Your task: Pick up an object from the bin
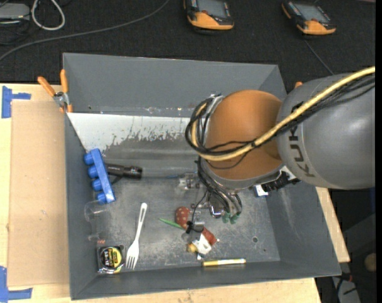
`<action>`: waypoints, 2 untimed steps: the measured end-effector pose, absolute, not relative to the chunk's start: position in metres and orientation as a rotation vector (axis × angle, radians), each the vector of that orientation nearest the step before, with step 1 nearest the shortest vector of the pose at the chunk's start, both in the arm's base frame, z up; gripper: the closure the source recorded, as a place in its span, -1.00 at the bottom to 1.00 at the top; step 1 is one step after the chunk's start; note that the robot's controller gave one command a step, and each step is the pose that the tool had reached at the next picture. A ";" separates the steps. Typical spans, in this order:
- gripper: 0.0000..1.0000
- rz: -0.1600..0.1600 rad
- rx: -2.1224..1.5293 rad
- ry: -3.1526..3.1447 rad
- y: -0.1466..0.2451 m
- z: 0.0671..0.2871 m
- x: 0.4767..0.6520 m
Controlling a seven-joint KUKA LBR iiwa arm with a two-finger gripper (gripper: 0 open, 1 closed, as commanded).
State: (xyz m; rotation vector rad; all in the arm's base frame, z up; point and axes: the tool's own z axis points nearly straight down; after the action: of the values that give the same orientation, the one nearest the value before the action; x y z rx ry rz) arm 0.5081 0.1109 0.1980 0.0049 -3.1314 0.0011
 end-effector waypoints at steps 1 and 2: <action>-1.00 0.000 -0.002 -3.140 0.110 0.202 0.510; -1.00 -0.002 -0.053 -3.141 0.049 0.101 0.530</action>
Offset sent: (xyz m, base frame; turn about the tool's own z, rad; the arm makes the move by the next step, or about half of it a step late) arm 0.0274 -0.0812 -0.1280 0.0477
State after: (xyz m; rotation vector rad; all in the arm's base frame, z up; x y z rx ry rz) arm 0.5303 0.0492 0.1015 -0.0534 -3.1412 -0.0019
